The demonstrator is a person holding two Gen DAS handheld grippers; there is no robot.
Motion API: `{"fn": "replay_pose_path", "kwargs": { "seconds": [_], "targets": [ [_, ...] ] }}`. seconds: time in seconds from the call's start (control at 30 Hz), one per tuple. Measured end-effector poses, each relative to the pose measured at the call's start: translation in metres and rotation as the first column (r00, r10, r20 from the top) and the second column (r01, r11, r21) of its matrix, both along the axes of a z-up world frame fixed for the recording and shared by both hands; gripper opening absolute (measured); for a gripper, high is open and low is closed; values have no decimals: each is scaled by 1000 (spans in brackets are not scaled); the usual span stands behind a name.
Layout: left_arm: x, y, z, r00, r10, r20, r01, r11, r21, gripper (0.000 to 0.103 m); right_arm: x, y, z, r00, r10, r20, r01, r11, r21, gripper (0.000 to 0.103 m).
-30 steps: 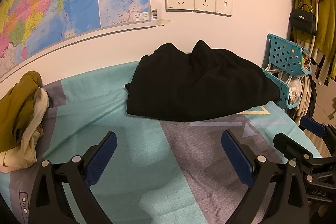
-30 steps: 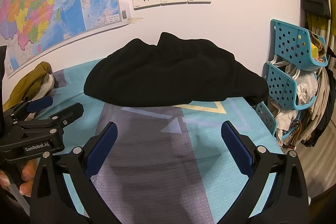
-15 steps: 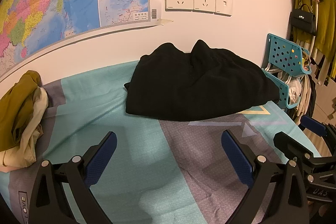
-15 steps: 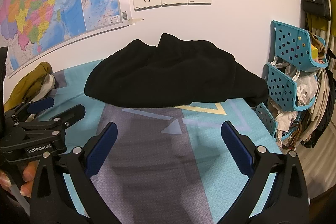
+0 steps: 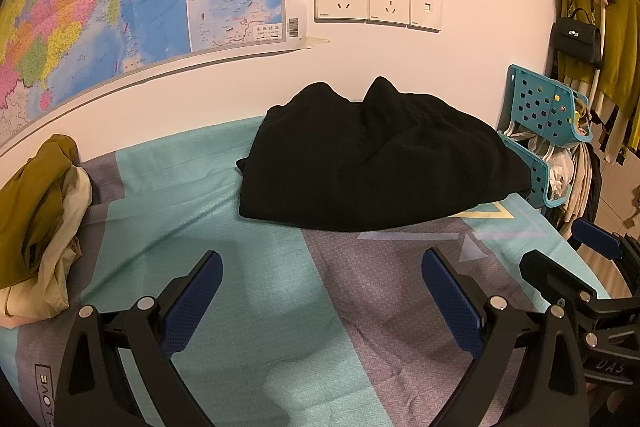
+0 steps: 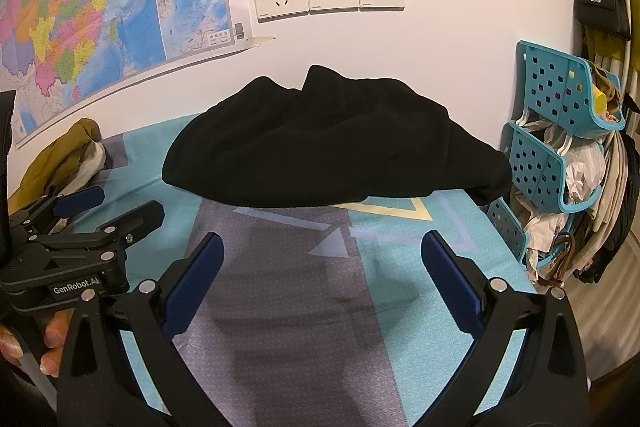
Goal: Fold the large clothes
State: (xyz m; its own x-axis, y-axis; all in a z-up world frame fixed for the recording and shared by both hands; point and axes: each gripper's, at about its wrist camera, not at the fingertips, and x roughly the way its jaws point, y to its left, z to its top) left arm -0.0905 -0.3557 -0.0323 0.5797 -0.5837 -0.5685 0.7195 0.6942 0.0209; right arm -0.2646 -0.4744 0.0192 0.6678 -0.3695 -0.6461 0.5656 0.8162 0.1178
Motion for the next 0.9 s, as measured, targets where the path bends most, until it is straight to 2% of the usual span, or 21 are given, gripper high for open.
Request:
{"fn": "replay_pose_path", "kwargs": {
  "seconds": [0.9],
  "targets": [
    [-1, -2, -1, 1000, -3, -3, 3, 1000, 5, 96, 0, 0, 0, 1000, -1, -2, 1, 1000, 2, 97]
  ]
}}
